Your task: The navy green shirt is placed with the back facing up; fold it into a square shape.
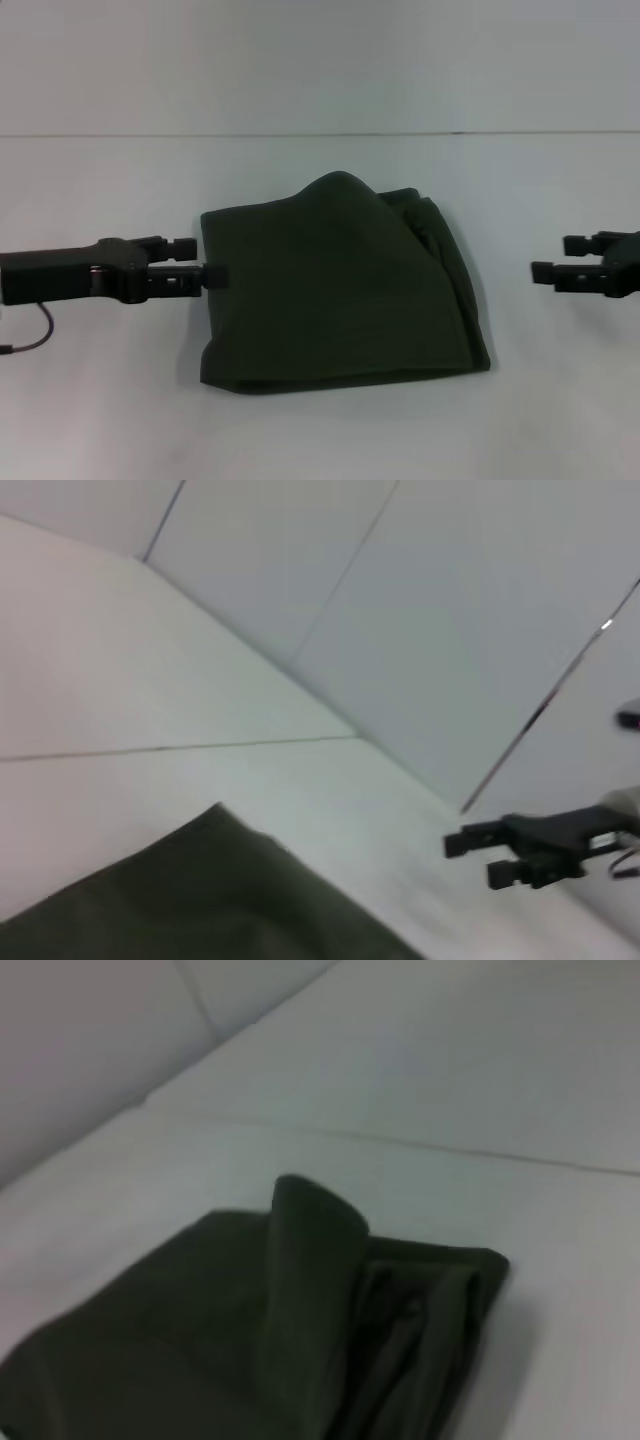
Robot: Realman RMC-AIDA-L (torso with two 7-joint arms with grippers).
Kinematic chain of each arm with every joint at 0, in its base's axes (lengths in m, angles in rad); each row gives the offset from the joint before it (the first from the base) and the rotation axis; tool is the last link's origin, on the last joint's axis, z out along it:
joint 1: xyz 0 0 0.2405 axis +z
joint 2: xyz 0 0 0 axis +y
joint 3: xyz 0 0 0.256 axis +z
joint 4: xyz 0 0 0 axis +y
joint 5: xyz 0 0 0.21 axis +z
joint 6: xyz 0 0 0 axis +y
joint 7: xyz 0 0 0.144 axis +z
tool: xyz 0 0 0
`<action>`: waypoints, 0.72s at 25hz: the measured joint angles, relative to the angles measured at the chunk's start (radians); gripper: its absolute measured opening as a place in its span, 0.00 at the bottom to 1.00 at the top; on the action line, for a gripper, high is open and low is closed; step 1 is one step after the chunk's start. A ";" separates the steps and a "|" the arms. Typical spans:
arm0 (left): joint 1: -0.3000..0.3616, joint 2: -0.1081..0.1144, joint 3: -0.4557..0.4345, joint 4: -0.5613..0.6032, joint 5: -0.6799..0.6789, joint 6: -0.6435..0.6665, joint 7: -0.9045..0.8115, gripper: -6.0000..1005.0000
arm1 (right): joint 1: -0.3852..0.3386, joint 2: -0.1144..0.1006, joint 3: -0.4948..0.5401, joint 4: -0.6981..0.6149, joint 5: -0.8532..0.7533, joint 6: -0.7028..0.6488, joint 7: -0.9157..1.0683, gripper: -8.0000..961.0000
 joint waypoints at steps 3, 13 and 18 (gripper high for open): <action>-0.029 -0.003 0.025 0.002 0.020 -0.014 0.001 0.94 | 0.000 0.049 -0.009 -0.081 -0.040 -0.021 -0.031 0.89; -0.096 -0.021 0.150 -0.013 0.026 -0.091 -0.043 0.94 | -0.001 0.065 -0.038 -0.114 0.064 -0.226 -0.087 0.87; -0.111 -0.031 0.187 -0.012 0.028 -0.121 -0.027 0.94 | -0.015 0.064 -0.031 -0.112 0.119 -0.229 -0.197 0.87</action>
